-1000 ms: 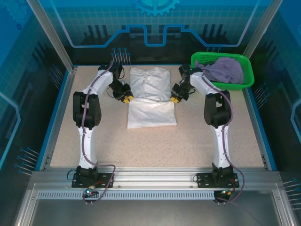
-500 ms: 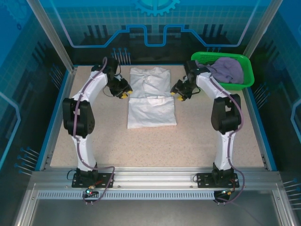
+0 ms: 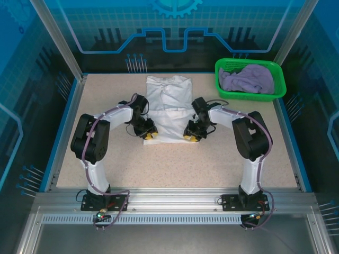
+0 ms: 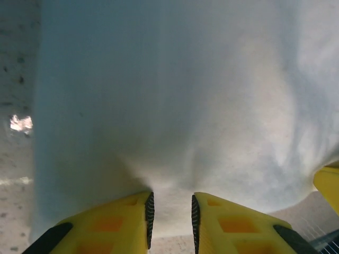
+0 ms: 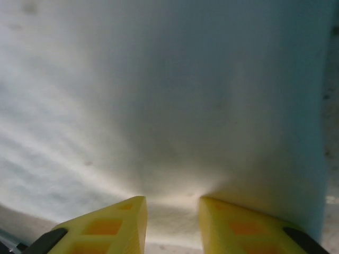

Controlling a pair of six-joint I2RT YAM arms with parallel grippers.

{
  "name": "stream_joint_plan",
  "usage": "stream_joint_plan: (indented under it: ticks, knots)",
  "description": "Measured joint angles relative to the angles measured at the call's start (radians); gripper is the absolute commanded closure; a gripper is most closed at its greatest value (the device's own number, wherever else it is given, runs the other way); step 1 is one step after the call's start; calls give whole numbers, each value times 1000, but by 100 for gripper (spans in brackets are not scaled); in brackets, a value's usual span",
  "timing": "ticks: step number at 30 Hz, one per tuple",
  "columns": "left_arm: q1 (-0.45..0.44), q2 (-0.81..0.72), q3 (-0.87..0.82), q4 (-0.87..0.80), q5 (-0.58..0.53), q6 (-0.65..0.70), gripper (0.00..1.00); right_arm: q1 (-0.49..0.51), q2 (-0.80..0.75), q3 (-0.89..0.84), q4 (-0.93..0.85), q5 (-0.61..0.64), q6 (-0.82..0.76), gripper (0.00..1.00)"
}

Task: Fold and stack the t-shirts

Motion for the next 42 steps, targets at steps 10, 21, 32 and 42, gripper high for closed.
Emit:
stream_joint_plan:
  ticks: [10,21,32,42]
  knots:
    - [1,-72,-156,47,-26,80,69,12,-81,-136,98,-10,-37,68]
    - [-1,-212,-298,-79,-90,110,63,63,-215,-303,83,-26,-94,65]
    - [11,-364,-102,-267,-124,110,58,113,-377,-310,-85,-7,-99,58]
    - [-57,-51,171,-64,55,101,79,-37,-174,24,-48,56,-69,80]
